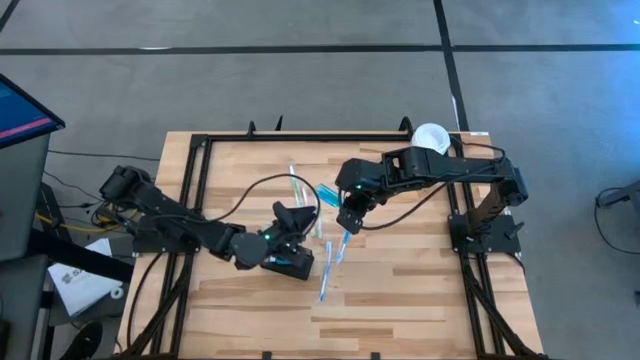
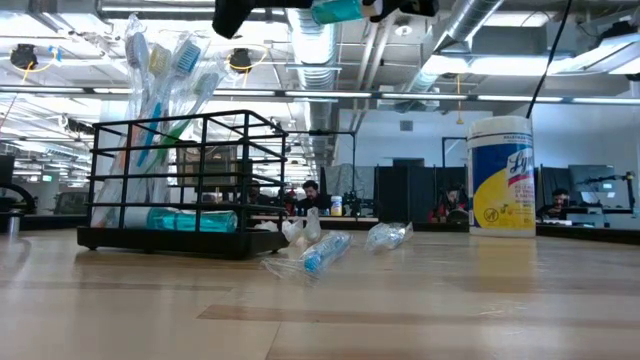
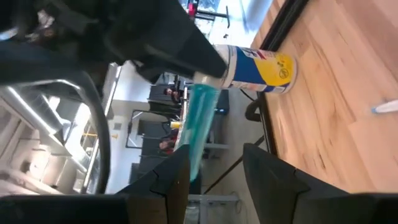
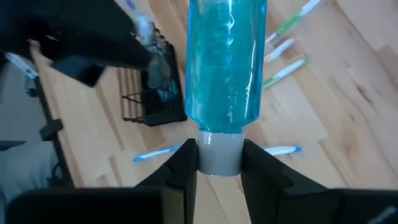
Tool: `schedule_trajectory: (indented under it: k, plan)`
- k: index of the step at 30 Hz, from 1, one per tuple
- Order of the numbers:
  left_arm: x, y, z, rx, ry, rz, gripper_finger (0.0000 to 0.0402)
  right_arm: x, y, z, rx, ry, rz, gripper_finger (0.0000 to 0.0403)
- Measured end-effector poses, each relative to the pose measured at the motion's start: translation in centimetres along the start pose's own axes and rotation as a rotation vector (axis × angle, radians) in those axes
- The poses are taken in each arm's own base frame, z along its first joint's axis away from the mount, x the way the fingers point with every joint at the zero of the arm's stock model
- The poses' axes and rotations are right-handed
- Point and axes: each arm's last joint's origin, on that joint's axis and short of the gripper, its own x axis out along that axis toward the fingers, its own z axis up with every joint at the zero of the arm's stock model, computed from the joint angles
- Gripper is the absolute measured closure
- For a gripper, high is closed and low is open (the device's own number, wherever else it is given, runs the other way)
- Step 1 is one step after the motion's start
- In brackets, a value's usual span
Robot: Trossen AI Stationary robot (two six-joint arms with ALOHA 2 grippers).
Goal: Pick & Place toothbrushing station
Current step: Put the blue mouthwash into the wire organizer
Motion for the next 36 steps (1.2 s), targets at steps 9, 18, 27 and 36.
schedule_trajectory:
  k: [9,18,27,36]
  plan:
    - [0.4,0.1,0.4,0.011,0.029,0.052,0.0261,-0.1,1.3,-0.3,-0.029,-0.019,0.050,0.0318]
    - [0.5,0.4,0.3,0.020,0.031,0.064,0.0261,-0.2,2.3,-1.0,-0.060,-0.011,0.067,0.0318]
    - [0.9,0.6,0.1,0.006,0.037,0.071,0.0261,-0.3,2.9,-1.2,-0.074,-0.024,0.088,0.0318]
    - [1.0,0.7,0.1,0.002,0.011,0.069,0.0261,-0.3,3.0,-1.2,-0.078,-0.025,0.091,0.0318]
